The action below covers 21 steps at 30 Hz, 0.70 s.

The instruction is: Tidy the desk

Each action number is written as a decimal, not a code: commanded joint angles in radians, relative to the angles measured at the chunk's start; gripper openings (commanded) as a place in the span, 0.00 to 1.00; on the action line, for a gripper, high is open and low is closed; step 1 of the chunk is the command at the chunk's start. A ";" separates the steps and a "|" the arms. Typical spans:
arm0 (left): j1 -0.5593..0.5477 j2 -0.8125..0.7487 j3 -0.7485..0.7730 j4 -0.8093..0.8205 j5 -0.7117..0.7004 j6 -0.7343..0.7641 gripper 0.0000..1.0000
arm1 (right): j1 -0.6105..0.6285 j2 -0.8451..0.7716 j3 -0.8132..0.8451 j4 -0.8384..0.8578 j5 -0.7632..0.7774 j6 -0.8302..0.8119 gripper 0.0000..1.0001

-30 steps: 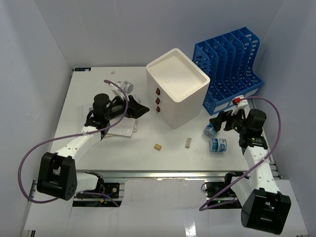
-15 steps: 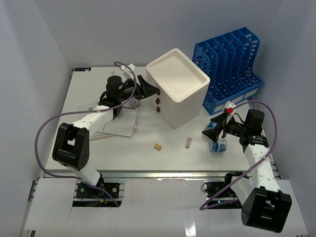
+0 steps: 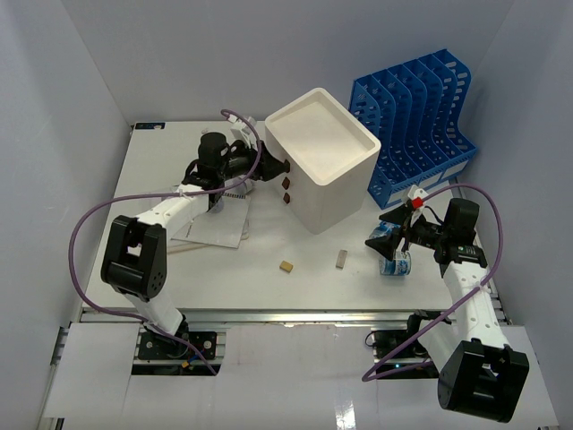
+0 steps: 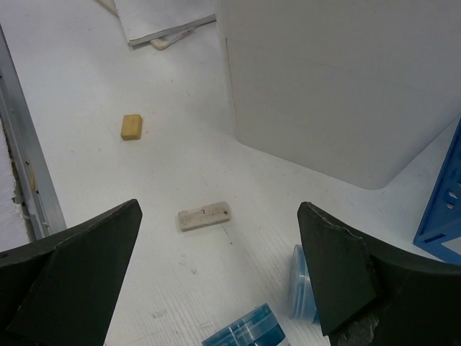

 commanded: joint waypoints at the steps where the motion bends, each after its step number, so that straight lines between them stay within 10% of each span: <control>1: -0.005 0.024 0.064 0.012 0.102 0.138 0.63 | 0.003 -0.004 0.029 -0.004 -0.034 -0.025 0.97; 17: -0.009 0.066 0.104 0.028 0.173 0.199 0.51 | 0.002 0.001 0.029 -0.004 -0.035 -0.031 0.98; 21: -0.014 0.083 0.122 0.017 0.180 0.196 0.31 | 0.002 0.000 0.029 -0.006 -0.032 -0.033 0.98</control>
